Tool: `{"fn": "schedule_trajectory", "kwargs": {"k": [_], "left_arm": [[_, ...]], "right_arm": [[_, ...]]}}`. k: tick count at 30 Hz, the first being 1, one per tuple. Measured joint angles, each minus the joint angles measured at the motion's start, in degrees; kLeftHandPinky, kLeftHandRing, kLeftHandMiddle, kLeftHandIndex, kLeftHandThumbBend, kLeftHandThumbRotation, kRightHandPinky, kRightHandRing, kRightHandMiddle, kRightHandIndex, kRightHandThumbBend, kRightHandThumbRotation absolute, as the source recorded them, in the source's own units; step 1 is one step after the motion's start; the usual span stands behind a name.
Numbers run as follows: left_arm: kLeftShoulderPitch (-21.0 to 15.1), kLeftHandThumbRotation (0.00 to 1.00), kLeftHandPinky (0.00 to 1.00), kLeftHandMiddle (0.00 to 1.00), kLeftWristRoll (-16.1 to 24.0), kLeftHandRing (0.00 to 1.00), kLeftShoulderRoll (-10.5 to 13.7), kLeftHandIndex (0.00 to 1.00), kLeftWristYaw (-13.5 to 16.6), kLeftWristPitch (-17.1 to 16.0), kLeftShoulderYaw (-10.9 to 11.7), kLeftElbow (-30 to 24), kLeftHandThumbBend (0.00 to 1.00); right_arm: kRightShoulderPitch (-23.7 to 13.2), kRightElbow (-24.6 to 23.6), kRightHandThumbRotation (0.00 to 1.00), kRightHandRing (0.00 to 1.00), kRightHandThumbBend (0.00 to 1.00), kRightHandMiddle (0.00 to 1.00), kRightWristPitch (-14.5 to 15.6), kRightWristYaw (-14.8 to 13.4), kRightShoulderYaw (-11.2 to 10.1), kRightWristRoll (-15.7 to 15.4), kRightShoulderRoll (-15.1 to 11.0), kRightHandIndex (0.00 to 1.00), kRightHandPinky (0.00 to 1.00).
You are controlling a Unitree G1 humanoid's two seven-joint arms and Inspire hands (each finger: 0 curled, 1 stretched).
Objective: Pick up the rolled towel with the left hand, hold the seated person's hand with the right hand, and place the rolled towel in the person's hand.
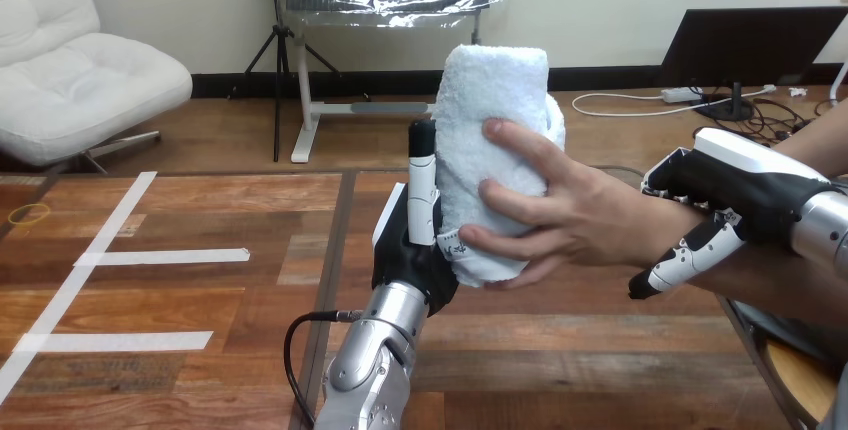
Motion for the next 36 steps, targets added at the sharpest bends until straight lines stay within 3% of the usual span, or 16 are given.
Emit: {"fn": "schedule_trajectory", "kwargs": {"k": [10,20,30,36], "left_arm": [[0.02,1.0,0.58,0.7,-0.47,0.66,0.0,0.71,-1.47,-0.92,0.11,0.0,1.0],[0.04,1.0,0.74,0.78,-0.4,0.77,0.0,0.77,-2.78,-2.62,0.19,0.0,1.0],[0.04,1.0,0.94,0.89,0.2,0.91,0.01,0.87,-3.14,-5.08,0.23,-0.03,1.0],[0.05,1.0,0.99,0.96,0.57,0.97,0.01,0.94,-3.23,-5.67,0.28,-0.42,1.0]], "right_arm": [[0.02,-0.01,0.15,0.34,0.83,0.39,0.02,0.0,-0.03,0.0,0.0,0.4,0.29],[0.05,-0.08,0.22,0.38,0.87,0.42,0.01,0.0,-0.29,0.05,0.0,0.44,0.32],[0.4,-0.7,0.5,0.58,0.98,0.64,-0.01,0.66,-0.76,0.06,-0.01,0.67,0.48],[0.56,-1.55,0.62,0.74,1.0,0.78,0.03,1.81,-0.88,0.1,-0.01,0.8,0.61]]}}
